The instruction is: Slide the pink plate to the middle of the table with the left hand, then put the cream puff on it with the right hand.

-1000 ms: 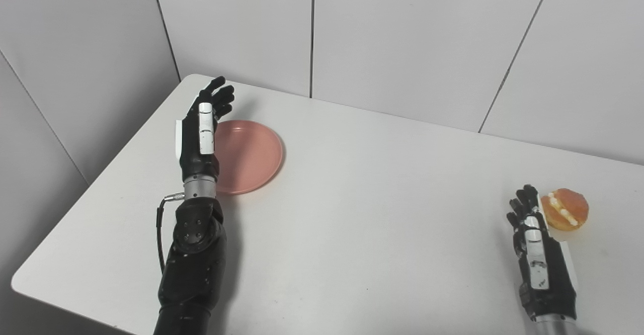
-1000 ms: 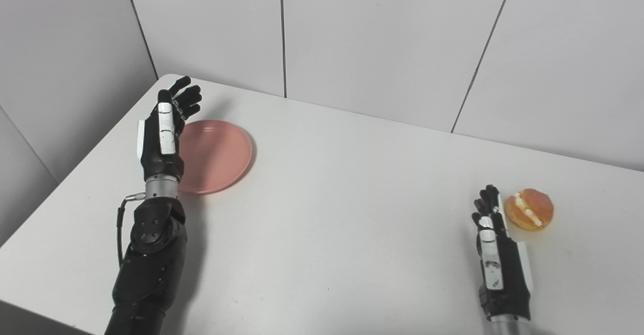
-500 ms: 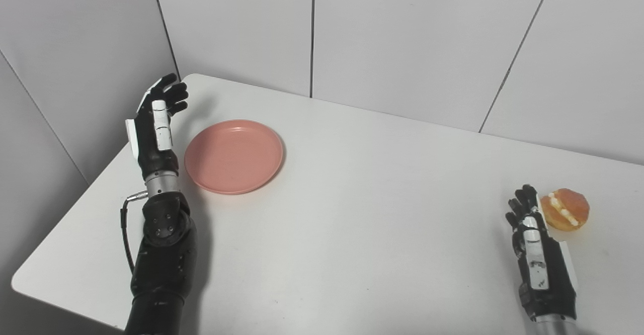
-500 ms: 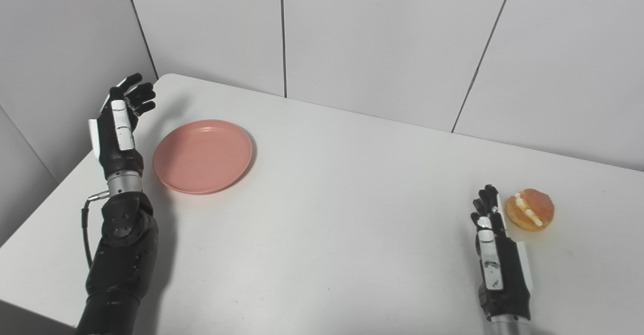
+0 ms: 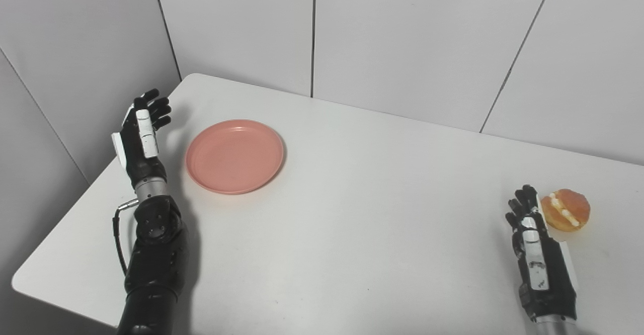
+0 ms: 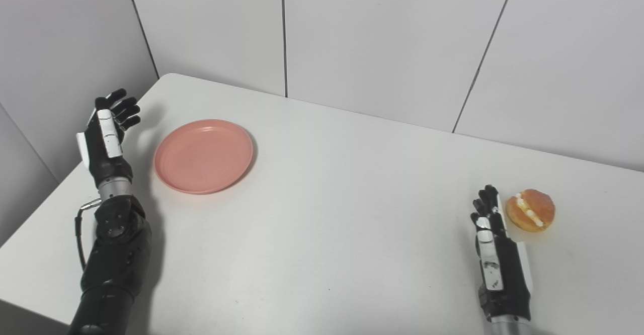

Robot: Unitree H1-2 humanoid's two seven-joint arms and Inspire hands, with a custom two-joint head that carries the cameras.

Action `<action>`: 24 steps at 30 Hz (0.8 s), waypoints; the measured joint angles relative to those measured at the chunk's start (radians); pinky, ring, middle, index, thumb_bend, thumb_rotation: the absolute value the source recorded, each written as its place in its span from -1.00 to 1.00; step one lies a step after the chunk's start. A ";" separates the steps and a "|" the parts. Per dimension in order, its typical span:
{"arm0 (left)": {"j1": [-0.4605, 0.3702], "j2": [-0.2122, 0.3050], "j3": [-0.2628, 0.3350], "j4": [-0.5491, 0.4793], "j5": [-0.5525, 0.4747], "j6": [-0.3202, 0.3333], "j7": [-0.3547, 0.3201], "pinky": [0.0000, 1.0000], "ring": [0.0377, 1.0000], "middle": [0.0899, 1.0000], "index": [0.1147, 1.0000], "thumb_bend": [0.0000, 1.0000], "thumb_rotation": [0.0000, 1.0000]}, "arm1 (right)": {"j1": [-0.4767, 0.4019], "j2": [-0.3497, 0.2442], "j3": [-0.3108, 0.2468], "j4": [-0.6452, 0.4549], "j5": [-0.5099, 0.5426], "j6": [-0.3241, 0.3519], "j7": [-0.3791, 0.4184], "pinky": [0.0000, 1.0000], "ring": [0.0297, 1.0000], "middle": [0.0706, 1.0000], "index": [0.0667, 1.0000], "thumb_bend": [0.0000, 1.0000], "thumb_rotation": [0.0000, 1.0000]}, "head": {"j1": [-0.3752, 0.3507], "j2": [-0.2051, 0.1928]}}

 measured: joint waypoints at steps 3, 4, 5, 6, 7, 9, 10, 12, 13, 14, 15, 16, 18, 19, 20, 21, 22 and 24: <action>-0.017 0.017 -0.003 0.055 -0.008 -0.028 -0.013 0.28 0.32 0.30 0.26 0.66 1.00 | 0.000 0.000 -0.001 0.000 0.000 0.000 0.000 1.00 1.00 1.00 1.00 0.08 0.83 | -0.002 0.002; -0.027 0.021 -0.004 0.073 -0.011 -0.038 -0.019 0.28 0.32 0.29 0.26 0.64 1.00 | 0.001 -0.001 -0.003 -0.001 0.001 0.000 0.000 1.00 1.00 1.00 1.00 0.09 0.83 | -0.002 0.002; -0.034 0.026 -0.004 0.092 -0.021 -0.042 -0.027 0.29 0.32 0.28 0.25 0.62 1.00 | 0.001 0.000 -0.004 0.000 0.003 0.000 0.001 1.00 1.00 1.00 1.00 0.09 0.83 | -0.002 0.002; -0.045 0.030 -0.004 0.109 -0.024 -0.043 -0.032 0.29 0.32 0.27 0.24 0.61 1.00 | 0.000 0.000 -0.004 0.000 0.004 0.000 0.001 1.00 1.00 1.00 1.00 0.09 0.84 | -0.002 0.002; -0.049 0.032 -0.004 0.117 -0.029 -0.044 -0.034 0.29 0.31 0.26 0.23 0.62 1.00 | 0.000 0.000 -0.004 0.001 0.004 0.000 0.001 1.00 1.00 1.00 1.00 0.09 0.85 | -0.002 0.002; -0.052 0.032 -0.010 0.120 -0.031 -0.045 -0.038 0.30 0.33 0.28 0.23 0.63 1.00 | 0.000 0.000 -0.004 0.001 0.003 0.000 0.001 1.00 1.00 1.00 1.00 0.08 0.84 | -0.002 0.002; -0.052 0.031 -0.014 0.120 -0.031 -0.044 -0.038 0.33 0.34 0.31 0.25 0.63 1.00 | 0.000 -0.001 -0.004 0.001 0.002 0.000 0.001 1.00 1.00 1.00 1.00 0.07 0.83 | -0.002 0.002; -0.052 0.030 -0.022 0.119 -0.031 -0.043 -0.038 0.38 0.37 0.34 0.28 0.62 1.00 | 0.001 -0.001 -0.004 0.000 0.001 0.000 0.001 1.00 1.00 1.00 1.00 0.07 0.83 | -0.002 0.002; -0.052 0.028 -0.026 0.118 -0.031 -0.038 -0.037 0.42 0.38 0.35 0.31 0.62 1.00 | 0.001 -0.001 -0.004 -0.001 0.002 0.000 0.001 1.00 1.00 1.00 1.00 0.09 0.83 | -0.002 0.002; -0.053 0.026 -0.030 0.117 -0.030 -0.031 -0.036 0.44 0.39 0.36 0.32 0.62 1.00 | 0.001 -0.001 -0.004 -0.001 0.002 0.000 0.001 1.00 1.00 1.00 1.00 0.10 0.83 | -0.002 0.002; -0.053 0.024 -0.034 0.115 -0.028 -0.024 -0.036 0.50 0.44 0.40 0.37 0.63 1.00 | 0.001 -0.001 -0.004 0.000 0.002 0.000 0.001 1.00 1.00 1.00 1.00 0.10 0.83 | -0.002 0.002; -0.053 0.023 -0.039 0.112 -0.026 -0.018 -0.036 0.55 0.48 0.44 0.41 0.64 1.00 | 0.001 -0.001 -0.004 0.000 0.002 0.000 0.001 1.00 1.00 1.00 1.00 0.10 0.83 | 0.000 0.006; -0.053 0.019 -0.048 0.103 -0.027 0.013 -0.038 0.56 0.51 0.48 0.46 0.61 1.00 | 0.001 -0.001 -0.004 -0.001 0.002 0.000 0.001 1.00 1.00 1.00 1.00 0.07 0.83 | 0.000 0.006; -0.053 0.016 -0.053 0.101 -0.028 0.021 -0.040 0.56 0.51 0.48 0.46 0.61 1.00 | 0.001 -0.001 -0.004 -0.001 0.001 0.000 0.001 1.00 1.00 1.00 1.00 0.07 0.84 | 0.000 0.006; -0.053 0.016 -0.058 0.101 -0.028 0.025 -0.042 0.61 0.56 0.53 0.50 0.64 1.00 | 0.001 -0.001 -0.004 -0.001 0.002 0.000 0.001 1.00 1.00 1.00 1.00 0.09 0.83 | 0.000 0.006; -0.053 0.016 -0.064 0.101 -0.028 0.030 -0.047 0.62 0.56 0.53 0.51 0.65 1.00 | 0.001 -0.001 -0.004 -0.001 0.002 0.000 0.002 1.00 1.00 1.00 1.00 0.09 0.83 | 0.000 0.006; -0.053 0.016 -0.069 0.101 -0.028 0.032 -0.049 0.63 0.58 0.55 0.52 0.65 1.00 | 0.001 -0.001 -0.004 -0.001 0.003 0.000 0.002 1.00 1.00 1.00 1.00 0.08 0.84 | 0.000 0.006; -0.054 0.017 -0.079 0.106 -0.027 0.034 -0.057 0.68 0.62 0.58 0.55 0.63 1.00 | 0.001 -0.001 -0.004 -0.001 0.004 0.000 0.002 1.00 1.00 1.00 1.00 0.06 0.84 | 0.000 0.006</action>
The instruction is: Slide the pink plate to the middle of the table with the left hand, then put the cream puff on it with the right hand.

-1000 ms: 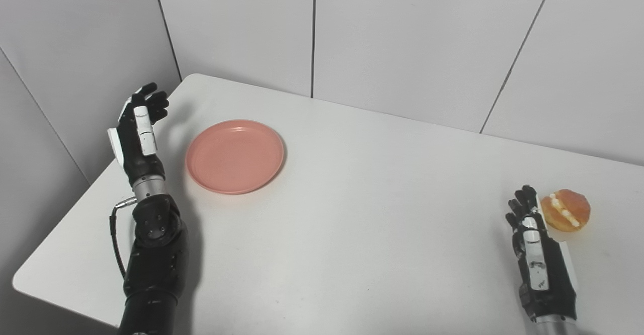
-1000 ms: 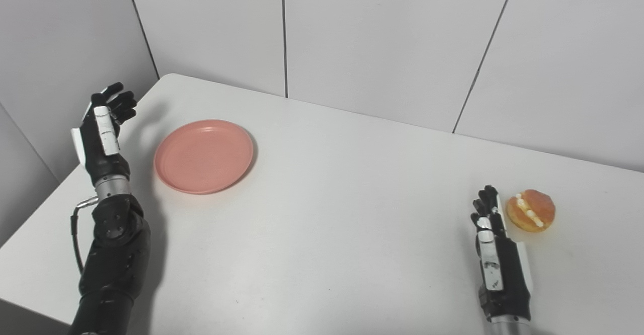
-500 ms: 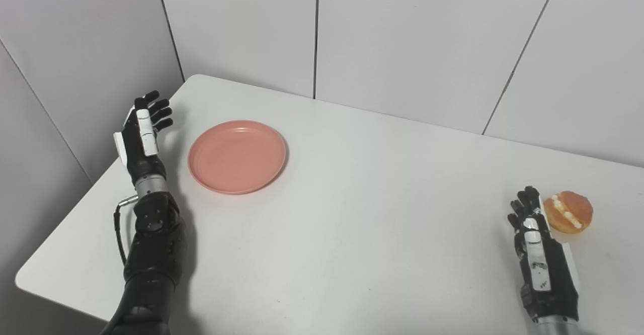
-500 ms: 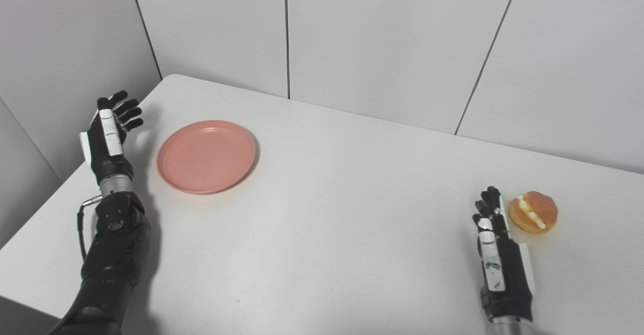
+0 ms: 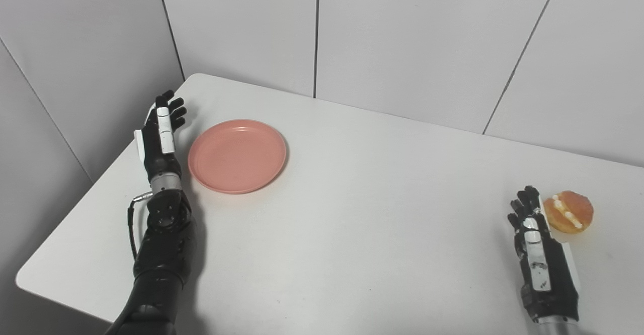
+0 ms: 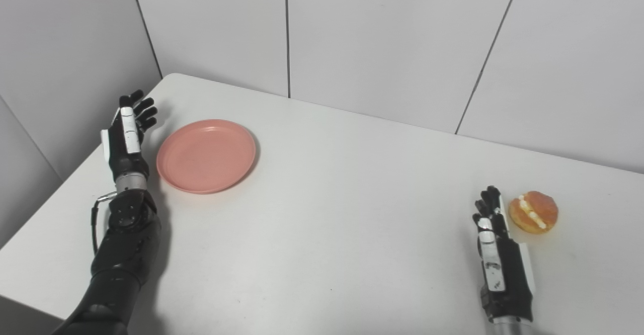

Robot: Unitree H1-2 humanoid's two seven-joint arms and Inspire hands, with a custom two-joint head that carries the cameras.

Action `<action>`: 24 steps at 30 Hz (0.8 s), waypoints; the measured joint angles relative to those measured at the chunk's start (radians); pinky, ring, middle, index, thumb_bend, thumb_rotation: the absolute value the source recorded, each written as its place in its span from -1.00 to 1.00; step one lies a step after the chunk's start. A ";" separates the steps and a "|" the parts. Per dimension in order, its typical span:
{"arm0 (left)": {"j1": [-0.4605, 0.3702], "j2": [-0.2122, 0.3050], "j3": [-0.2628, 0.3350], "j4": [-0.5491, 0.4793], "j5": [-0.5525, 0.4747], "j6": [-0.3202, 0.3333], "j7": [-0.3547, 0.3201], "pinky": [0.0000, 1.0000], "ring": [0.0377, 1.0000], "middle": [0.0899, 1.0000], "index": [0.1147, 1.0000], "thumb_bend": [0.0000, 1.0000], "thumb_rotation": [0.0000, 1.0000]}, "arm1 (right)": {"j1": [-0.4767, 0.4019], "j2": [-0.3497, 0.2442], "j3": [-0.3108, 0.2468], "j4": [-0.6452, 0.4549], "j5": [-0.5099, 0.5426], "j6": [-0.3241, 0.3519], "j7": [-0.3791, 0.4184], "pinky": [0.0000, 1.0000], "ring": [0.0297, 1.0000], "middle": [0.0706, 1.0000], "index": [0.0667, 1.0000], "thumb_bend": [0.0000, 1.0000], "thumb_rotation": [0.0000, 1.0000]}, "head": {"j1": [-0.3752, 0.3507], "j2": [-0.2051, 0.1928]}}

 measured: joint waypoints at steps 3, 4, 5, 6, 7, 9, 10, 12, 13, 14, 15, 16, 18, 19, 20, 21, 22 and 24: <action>-0.001 0.002 -0.007 0.003 0.000 0.000 -0.005 0.67 0.61 0.56 0.51 0.58 1.00 | 0.000 -0.001 0.000 -0.001 0.001 0.000 0.001 1.00 1.00 1.00 1.00 0.08 0.82 | 0.000 0.000; -0.001 0.002 -0.007 0.003 -0.001 0.001 -0.008 0.65 0.61 0.55 0.52 0.58 1.00 | 0.000 0.000 0.000 -0.001 0.002 0.000 0.001 1.00 1.00 1.00 1.00 0.09 0.82 | 0.000 0.000; -0.001 0.002 -0.007 0.003 -0.003 0.005 -0.012 0.65 0.61 0.55 0.53 0.58 1.00 | 0.000 0.000 0.000 -0.001 0.003 0.000 0.001 1.00 1.00 1.00 1.00 0.09 0.82 | 0.000 0.000; -0.001 0.002 -0.007 0.003 -0.008 0.014 -0.015 0.64 0.61 0.56 0.53 0.58 1.00 | 0.001 0.000 0.000 -0.001 0.004 0.000 0.001 1.00 1.00 1.00 1.00 0.10 0.82 | 0.000 0.000; -0.001 0.002 -0.007 0.003 -0.013 0.022 -0.016 0.65 0.63 0.57 0.53 0.56 1.00 | 0.000 0.000 0.000 -0.001 0.004 0.000 0.001 1.00 1.00 1.00 1.00 0.10 0.83 | 0.000 0.000; -0.004 0.003 -0.008 0.006 -0.015 0.032 -0.017 0.64 0.64 0.59 0.54 0.54 1.00 | 0.000 0.000 0.000 -0.001 0.002 0.000 0.000 1.00 1.00 1.00 1.00 0.08 0.82 | 0.002 0.005; -0.005 0.004 -0.010 0.008 -0.014 0.038 -0.017 0.65 0.65 0.59 0.55 0.54 1.00 | 0.000 0.000 0.000 -0.001 0.002 0.000 0.000 1.00 1.00 1.00 1.00 0.07 0.82 | 0.002 0.005; -0.005 0.006 -0.013 0.008 -0.014 0.054 -0.017 0.67 0.67 0.60 0.56 0.54 1.00 | 0.000 0.000 0.000 -0.001 0.000 0.000 -0.002 1.00 1.00 1.00 1.00 0.07 0.83 | 0.002 0.006; -0.005 0.005 -0.013 0.007 -0.014 0.058 -0.017 0.70 0.69 0.62 0.58 0.54 1.00 | 0.000 0.000 0.000 -0.001 0.000 0.000 -0.003 1.00 1.00 1.00 1.00 0.08 0.82 | 0.002 0.006; -0.005 0.006 -0.014 0.008 -0.014 0.058 -0.018 0.70 0.69 0.62 0.59 0.54 1.00 | 0.000 0.000 -0.001 -0.001 0.000 0.000 -0.002 1.00 1.00 1.00 1.00 0.08 0.82 | 0.002 0.006; -0.006 0.006 -0.016 0.010 -0.014 0.058 -0.019 0.71 0.70 0.63 0.59 0.54 1.00 | 0.000 0.000 -0.001 -0.001 0.000 0.000 -0.002 1.00 1.00 1.00 1.00 0.08 0.82 | 0.002 0.006; -0.006 0.007 -0.017 0.010 -0.014 0.060 -0.020 0.72 0.70 0.63 0.60 0.55 1.00 | 0.000 0.000 -0.001 -0.001 0.001 0.000 -0.003 1.00 1.00 1.00 1.00 0.08 0.81 | 0.002 0.006; -0.005 0.007 -0.021 0.007 -0.014 0.069 -0.021 0.74 0.72 0.65 0.62 0.57 1.00 | 0.000 0.000 -0.001 -0.001 0.002 0.000 -0.002 1.00 1.00 1.00 1.00 0.07 0.82 | 0.002 0.006; -0.005 0.007 -0.022 0.004 -0.014 0.075 -0.021 0.75 0.73 0.66 0.62 0.57 1.00 | 0.000 0.000 -0.001 -0.001 0.002 0.000 -0.002 1.00 1.00 1.00 1.00 0.08 0.82 | 0.002 0.006; -0.004 0.008 -0.025 0.002 -0.014 0.079 -0.023 0.76 0.74 0.67 0.62 0.57 1.00 | 0.001 0.000 -0.001 -0.001 0.002 0.000 -0.003 1.00 1.00 1.00 1.00 0.09 0.81 | 0.003 0.008; -0.003 0.008 -0.027 0.000 -0.014 0.083 -0.027 0.78 0.75 0.68 0.64 0.58 1.00 | 0.000 0.000 -0.001 0.000 0.003 0.000 -0.002 1.00 1.00 1.00 1.00 0.09 0.80 | 0.003 0.008; -0.001 0.008 -0.028 -0.004 -0.014 0.093 -0.034 0.79 0.76 0.69 0.65 0.59 1.00 | 0.000 0.000 -0.001 0.000 0.003 0.000 -0.002 1.00 1.00 1.00 1.00 0.08 0.80 | 0.003 0.008; 0.002 0.008 -0.029 -0.009 -0.016 0.097 -0.039 0.81 0.76 0.71 0.66 0.61 1.00 | 0.000 0.000 -0.002 0.000 0.006 0.000 -0.002 1.00 1.00 1.00 1.00 0.06 0.80 | 0.003 0.008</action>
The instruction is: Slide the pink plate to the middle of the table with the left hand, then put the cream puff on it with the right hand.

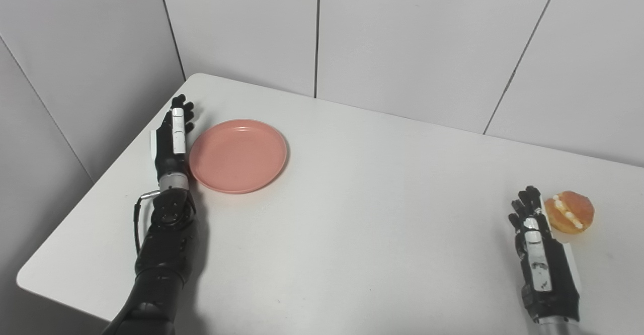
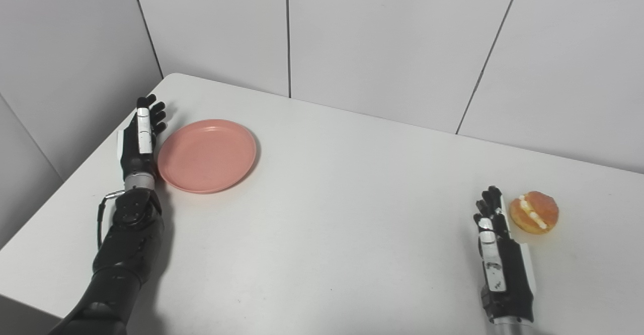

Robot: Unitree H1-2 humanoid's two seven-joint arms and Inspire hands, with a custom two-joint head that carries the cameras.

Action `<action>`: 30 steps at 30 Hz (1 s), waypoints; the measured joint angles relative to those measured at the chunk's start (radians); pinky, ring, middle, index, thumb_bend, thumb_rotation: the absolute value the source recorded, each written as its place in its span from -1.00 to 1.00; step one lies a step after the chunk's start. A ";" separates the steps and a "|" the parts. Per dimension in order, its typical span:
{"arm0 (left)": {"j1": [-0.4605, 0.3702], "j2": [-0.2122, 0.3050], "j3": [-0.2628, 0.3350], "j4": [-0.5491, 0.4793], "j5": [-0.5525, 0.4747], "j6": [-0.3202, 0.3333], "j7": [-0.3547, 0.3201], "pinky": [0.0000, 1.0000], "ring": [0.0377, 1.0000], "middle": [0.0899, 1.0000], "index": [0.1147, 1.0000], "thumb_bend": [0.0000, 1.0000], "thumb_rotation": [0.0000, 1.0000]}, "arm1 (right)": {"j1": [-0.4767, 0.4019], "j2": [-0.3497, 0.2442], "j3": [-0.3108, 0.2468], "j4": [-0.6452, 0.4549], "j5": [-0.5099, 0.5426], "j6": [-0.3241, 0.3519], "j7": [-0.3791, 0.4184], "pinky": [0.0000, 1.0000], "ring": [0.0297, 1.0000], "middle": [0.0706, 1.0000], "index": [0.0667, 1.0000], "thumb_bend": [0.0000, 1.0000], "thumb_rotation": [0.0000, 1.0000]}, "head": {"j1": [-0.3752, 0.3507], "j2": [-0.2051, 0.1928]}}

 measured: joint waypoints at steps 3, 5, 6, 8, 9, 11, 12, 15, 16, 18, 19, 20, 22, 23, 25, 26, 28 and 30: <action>0.000 0.000 0.002 0.000 -0.003 0.004 -0.010 0.86 0.79 0.74 0.70 0.66 1.00 | 0.000 0.000 0.000 0.000 0.001 0.000 0.001 1.00 1.00 1.00 1.00 0.08 0.82 | 0.002 -0.002; 0.001 0.001 0.002 -0.001 -0.006 0.013 -0.021 0.86 0.81 0.76 0.71 0.69 1.00 | 0.000 0.000 0.000 0.000 0.000 0.000 0.001 1.00 1.00 1.00 1.00 0.07 0.82 | 0.002 0.000; 0.002 0.002 0.002 -0.003 -0.007 0.018 -0.025 0.87 0.82 0.75 0.72 0.69 1.00 | 0.000 0.000 0.000 0.000 0.000 0.000 0.001 1.00 1.00 1.00 1.00 0.06 0.81 | 0.000 0.000; 0.003 0.003 0.002 -0.003 -0.009 0.020 -0.034 0.86 0.80 0.74 0.72 0.66 1.00 | 0.000 0.000 -0.001 0.000 0.000 0.000 0.001 1.00 1.00 1.00 1.00 0.06 0.81 | 0.000 0.000; 0.004 0.005 0.001 -0.002 -0.010 0.020 -0.039 0.85 0.78 0.73 0.72 0.64 1.00 | 0.000 0.000 -0.001 0.000 0.001 0.000 0.001 1.00 1.00 1.00 1.00 0.06 0.81 | 0.000 0.000; 0.007 0.007 -0.001 -0.006 -0.010 0.029 -0.043 0.82 0.76 0.71 0.71 0.62 1.00 | 0.000 0.000 -0.001 0.000 0.001 0.000 0.001 1.00 1.00 1.00 1.00 0.04 0.82 | 0.000 0.000; 0.010 0.007 -0.002 -0.016 -0.010 0.039 -0.043 0.80 0.76 0.70 0.69 0.60 1.00 | 0.000 0.000 -0.001 0.000 0.001 0.000 0.001 1.00 1.00 1.00 1.00 0.05 0.81 | 0.000 0.000; 0.018 0.008 -0.010 -0.039 -0.010 0.067 -0.046 0.81 0.78 0.73 0.68 0.62 1.00 | 0.000 0.000 -0.003 0.000 0.001 0.000 0.001 1.00 1.00 1.00 1.00 0.04 0.82 | 0.000 0.000; 0.023 0.009 -0.011 -0.052 -0.010 0.076 -0.049 0.81 0.79 0.73 0.68 0.63 1.00 | 0.000 0.000 -0.003 0.000 0.001 0.000 0.001 1.00 1.00 1.00 1.00 0.04 0.83 | 0.000 0.000; 0.031 0.009 -0.014 -0.068 -0.012 0.093 -0.059 0.83 0.82 0.75 0.70 0.65 1.00 | 0.000 0.000 -0.003 0.000 0.000 0.000 0.001 1.00 1.00 1.00 1.00 0.02 0.82 | 0.000 0.000; 0.035 0.009 -0.016 -0.083 -0.021 0.113 -0.062 0.85 0.83 0.76 0.70 0.67 1.00 | 0.000 0.000 -0.004 0.000 0.000 0.000 0.001 1.00 1.00 1.00 1.00 0.03 0.82 | -0.002 0.002; 0.039 0.009 -0.016 -0.101 -0.025 0.138 -0.066 0.86 0.85 0.77 0.72 0.70 1.00 | 0.000 0.000 -0.004 0.000 0.000 0.000 0.001 1.00 1.00 1.00 1.00 0.05 0.81 | -0.002 0.002; 0.047 0.009 -0.015 -0.140 -0.045 0.188 -0.081 0.83 0.84 0.76 0.71 0.70 1.00 | 0.000 0.000 -0.004 0.000 0.000 0.000 0.001 1.00 1.00 1.00 1.00 0.04 0.83 | 0.000 0.003; 0.048 0.010 -0.015 -0.152 -0.049 0.204 -0.083 0.81 0.83 0.76 0.70 0.69 1.00 | 0.000 0.000 -0.004 0.000 -0.001 0.000 0.001 1.00 1.00 1.00 1.00 0.04 0.83 | 0.000 0.003; 0.051 0.010 -0.014 -0.166 -0.062 0.222 -0.084 0.79 0.81 0.74 0.68 0.70 1.00 | 0.000 0.000 -0.004 -0.001 -0.003 0.000 0.000 1.00 1.00 1.00 1.00 0.05 0.79 | 0.000 0.003; 0.051 0.010 -0.013 -0.166 -0.066 0.225 -0.084 0.78 0.80 0.73 0.67 0.70 1.00 | 0.000 0.000 -0.005 -0.001 -0.002 0.000 -0.001 1.00 1.00 1.00 1.00 0.06 0.77 | 0.000 0.003; 0.051 0.011 -0.011 -0.167 -0.073 0.228 -0.087 0.78 0.80 0.73 0.66 0.72 1.00 | 0.000 0.001 -0.006 -0.001 -0.002 0.000 -0.002 1.00 1.00 1.00 1.00 0.06 0.80 | 0.000 0.002; 0.052 0.013 -0.011 -0.170 -0.084 0.235 -0.095 0.75 0.79 0.73 0.67 0.73 1.00 | 0.000 0.001 -0.006 -0.001 -0.003 0.000 -0.002 1.00 1.00 1.00 1.00 0.05 0.80 | 0.000 0.002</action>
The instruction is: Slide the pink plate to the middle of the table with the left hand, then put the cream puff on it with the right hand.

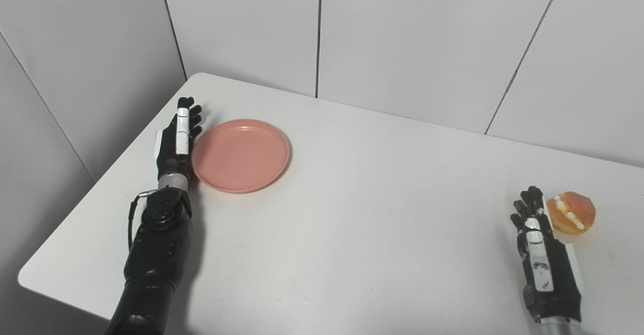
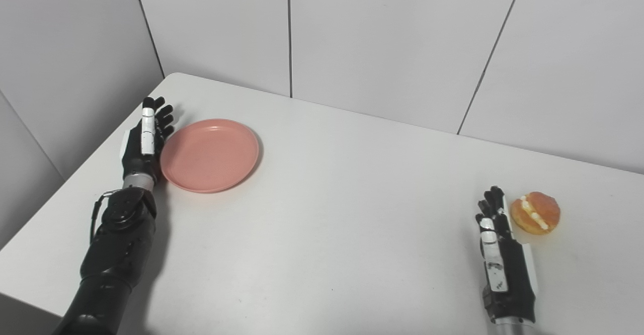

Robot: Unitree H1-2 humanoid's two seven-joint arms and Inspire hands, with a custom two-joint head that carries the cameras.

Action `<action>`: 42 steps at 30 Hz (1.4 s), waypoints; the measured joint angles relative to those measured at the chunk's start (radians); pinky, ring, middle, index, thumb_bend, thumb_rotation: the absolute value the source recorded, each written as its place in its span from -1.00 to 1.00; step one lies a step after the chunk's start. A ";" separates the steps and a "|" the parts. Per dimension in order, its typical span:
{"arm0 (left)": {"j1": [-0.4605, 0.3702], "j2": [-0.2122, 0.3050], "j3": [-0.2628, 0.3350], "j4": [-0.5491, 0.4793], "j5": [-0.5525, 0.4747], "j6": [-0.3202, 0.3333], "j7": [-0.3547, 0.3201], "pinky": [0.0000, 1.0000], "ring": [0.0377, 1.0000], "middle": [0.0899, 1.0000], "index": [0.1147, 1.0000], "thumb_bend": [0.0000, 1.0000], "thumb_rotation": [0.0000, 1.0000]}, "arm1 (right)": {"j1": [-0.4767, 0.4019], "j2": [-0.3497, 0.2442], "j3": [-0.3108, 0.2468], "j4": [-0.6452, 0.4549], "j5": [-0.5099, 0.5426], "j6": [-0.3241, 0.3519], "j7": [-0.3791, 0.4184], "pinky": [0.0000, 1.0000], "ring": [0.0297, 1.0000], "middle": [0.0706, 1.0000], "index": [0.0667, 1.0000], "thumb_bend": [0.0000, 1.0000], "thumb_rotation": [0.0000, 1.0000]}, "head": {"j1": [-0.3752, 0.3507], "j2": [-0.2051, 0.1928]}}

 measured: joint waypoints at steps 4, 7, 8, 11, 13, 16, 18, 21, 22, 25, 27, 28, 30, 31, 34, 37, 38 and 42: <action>0.010 -0.001 -0.003 -0.030 -0.013 0.028 -0.010 0.75 0.79 0.73 0.69 0.73 1.00 | 0.000 0.000 0.000 0.000 0.000 0.000 0.001 1.00 1.00 1.00 1.00 0.04 0.81 | 0.000 0.000; 0.014 -0.004 -0.011 -0.043 -0.024 0.039 -0.025 0.76 0.80 0.75 0.69 0.74 1.00 | 0.001 -0.001 0.000 -0.003 -0.004 0.000 -0.001 1.00 1.00 1.00 1.00 -0.01 0.83 | -0.002 0.000; 0.017 -0.004 -0.016 -0.047 -0.024 0.040 -0.028 0.78 0.81 0.77 0.71 0.75 1.00 | 0.001 -0.001 0.000 -0.003 -0.003 0.000 -0.001 1.00 1.00 1.00 1.00 0.01 0.82 | -0.002 -0.002; 0.025 -0.009 -0.026 -0.068 -0.025 0.052 -0.036 0.79 0.82 0.77 0.72 0.76 1.00 | 0.002 -0.001 -0.001 -0.003 0.000 0.000 0.000 1.00 1.00 1.00 1.00 0.07 0.79 | -0.002 -0.002; 0.026 -0.015 -0.029 -0.078 -0.026 0.061 -0.037 0.80 0.82 0.77 0.72 0.76 1.00 | 0.001 -0.001 -0.001 -0.001 0.001 0.000 0.001 1.00 1.00 1.00 1.00 0.07 0.79 | -0.002 -0.002; 0.027 -0.025 -0.039 -0.099 -0.025 0.080 -0.037 0.81 0.82 0.76 0.71 0.75 1.00 | 0.001 -0.001 -0.001 -0.001 0.001 0.000 0.001 1.00 1.00 1.00 1.00 0.12 0.79 | -0.002 -0.002; 0.027 -0.030 -0.047 -0.101 -0.025 0.080 -0.037 0.81 0.82 0.75 0.70 0.76 1.00 | 0.001 -0.001 -0.001 -0.001 -0.001 0.000 0.000 1.00 1.00 1.00 1.00 0.13 0.79 | -0.002 -0.002; 0.027 -0.032 -0.061 -0.103 -0.023 0.080 -0.038 0.84 0.85 0.77 0.72 0.74 1.00 | 0.000 0.000 -0.001 0.000 -0.004 0.000 -0.001 1.00 1.00 1.00 1.00 0.13 0.78 | -0.005 0.000; 0.027 -0.033 -0.066 -0.104 -0.022 0.079 -0.038 0.85 0.85 0.77 0.72 0.74 1.00 | 0.000 0.000 -0.001 0.002 -0.004 0.000 -0.001 1.00 1.00 1.00 1.00 0.13 0.78 | -0.005 0.000; 0.027 -0.037 -0.078 -0.108 -0.016 0.079 -0.038 0.85 0.85 0.77 0.72 0.71 1.00 | -0.001 -0.001 -0.001 0.002 -0.004 0.000 -0.001 1.00 1.00 1.00 1.00 0.08 0.80 | -0.005 0.000; 0.027 -0.040 -0.087 -0.111 -0.003 0.079 -0.038 0.84 0.85 0.77 0.73 0.71 1.00 | -0.001 -0.001 -0.001 0.002 -0.004 0.000 0.000 1.00 1.00 1.00 1.00 0.07 0.81 | -0.005 0.000; 0.027 -0.043 -0.091 -0.113 0.002 0.079 -0.038 0.83 0.85 0.77 0.73 0.72 1.00 | -0.001 -0.001 -0.001 0.002 -0.004 0.000 0.000 1.00 1.00 1.00 1.00 0.07 0.81 | -0.005 0.000; 0.027 -0.052 -0.097 -0.117 0.006 0.079 -0.038 0.85 0.85 0.77 0.73 0.71 1.00 | -0.001 -0.001 -0.001 0.002 -0.004 0.000 0.000 1.00 1.00 1.00 1.00 0.08 0.80 | -0.005 0.000; 0.027 -0.056 -0.101 -0.120 0.010 0.078 -0.038 0.85 0.85 0.78 0.74 0.70 1.00 | -0.001 -0.001 -0.001 0.002 -0.004 0.000 0.000 1.00 1.00 1.00 1.00 0.09 0.80 | -0.005 0.000; 0.027 -0.066 -0.117 -0.123 0.023 0.071 -0.038 0.87 0.87 0.79 0.76 0.70 1.00 | -0.001 -0.001 -0.001 0.002 -0.003 0.000 0.001 1.00 1.00 1.00 1.00 0.08 0.79 | -0.005 0.000; 0.028 -0.073 -0.135 -0.122 0.028 0.056 -0.047 0.88 0.88 0.81 0.78 0.67 1.00 | -0.001 -0.001 -0.001 0.002 0.000 0.000 0.001 1.00 1.00 1.00 1.00 0.09 0.79 | -0.005 0.000; 0.029 -0.075 -0.139 -0.123 0.028 0.055 -0.053 0.89 0.89 0.81 0.79 0.65 1.00 | -0.001 -0.001 -0.001 0.002 0.000 0.000 0.001 1.00 1.00 1.00 1.00 0.09 0.78 | -0.003 0.000; 0.040 -0.087 -0.161 -0.156 0.043 0.071 -0.060 0.88 0.88 0.80 0.79 0.64 1.00 | -0.001 -0.001 -0.001 0.001 0.002 0.000 0.002 1.00 1.00 1.00 1.00 0.11 0.76 | -0.003 0.000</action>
